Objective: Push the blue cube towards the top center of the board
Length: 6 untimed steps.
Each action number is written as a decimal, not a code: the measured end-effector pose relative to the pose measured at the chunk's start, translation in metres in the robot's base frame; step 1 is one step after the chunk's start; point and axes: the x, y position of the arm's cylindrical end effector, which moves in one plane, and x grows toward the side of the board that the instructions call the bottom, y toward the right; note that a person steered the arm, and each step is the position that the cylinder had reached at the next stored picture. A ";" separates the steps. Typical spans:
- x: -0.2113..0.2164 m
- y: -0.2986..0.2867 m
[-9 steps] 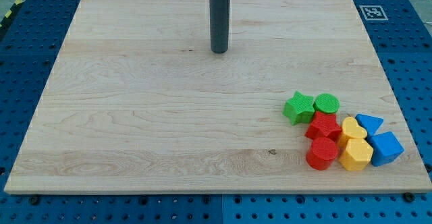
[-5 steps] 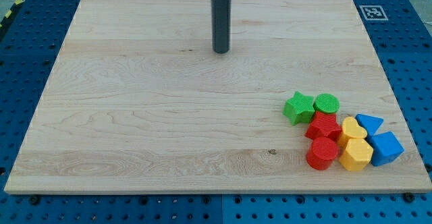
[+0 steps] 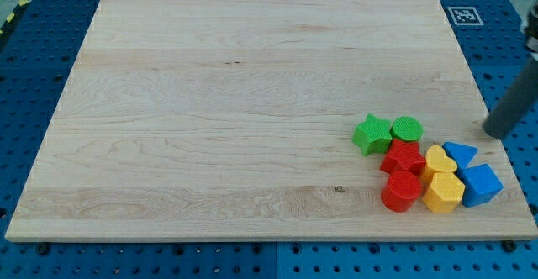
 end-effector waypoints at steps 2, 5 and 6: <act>0.112 0.010; 0.068 -0.087; 0.055 -0.091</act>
